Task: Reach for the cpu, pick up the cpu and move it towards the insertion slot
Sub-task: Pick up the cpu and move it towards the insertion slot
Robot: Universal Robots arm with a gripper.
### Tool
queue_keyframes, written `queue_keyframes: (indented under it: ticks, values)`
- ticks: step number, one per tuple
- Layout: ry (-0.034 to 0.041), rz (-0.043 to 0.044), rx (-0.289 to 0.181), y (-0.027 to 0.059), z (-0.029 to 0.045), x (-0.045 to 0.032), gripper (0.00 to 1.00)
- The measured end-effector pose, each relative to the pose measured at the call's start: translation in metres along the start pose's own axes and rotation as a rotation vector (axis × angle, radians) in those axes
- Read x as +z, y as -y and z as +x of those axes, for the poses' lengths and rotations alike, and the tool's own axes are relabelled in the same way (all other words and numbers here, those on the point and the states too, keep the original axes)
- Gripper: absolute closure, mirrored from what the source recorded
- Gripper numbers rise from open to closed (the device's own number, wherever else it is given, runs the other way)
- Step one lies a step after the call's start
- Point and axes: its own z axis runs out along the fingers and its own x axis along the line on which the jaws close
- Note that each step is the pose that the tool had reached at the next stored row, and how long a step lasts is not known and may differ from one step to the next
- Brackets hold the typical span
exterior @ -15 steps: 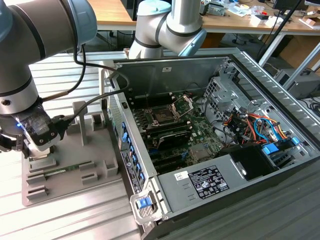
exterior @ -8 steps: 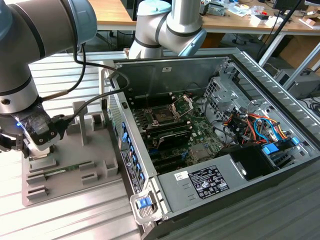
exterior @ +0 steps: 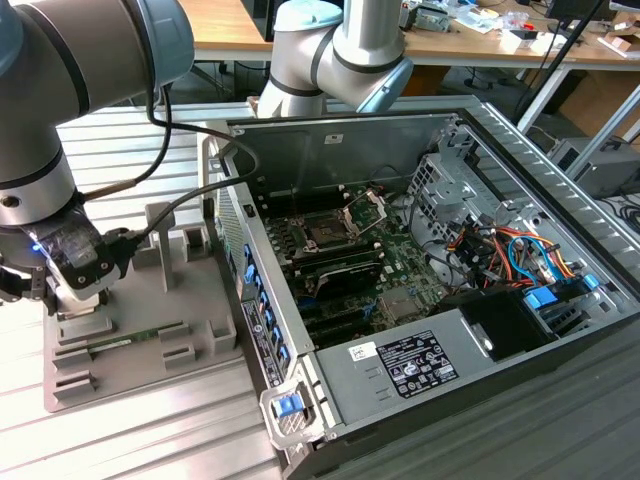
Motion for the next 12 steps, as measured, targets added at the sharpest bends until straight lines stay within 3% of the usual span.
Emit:
queue_keyframes:
  ticks: [12]
  values:
    - [0.0000,0.0000,0.000,-0.0001,0.0000,-0.0021,0.45]
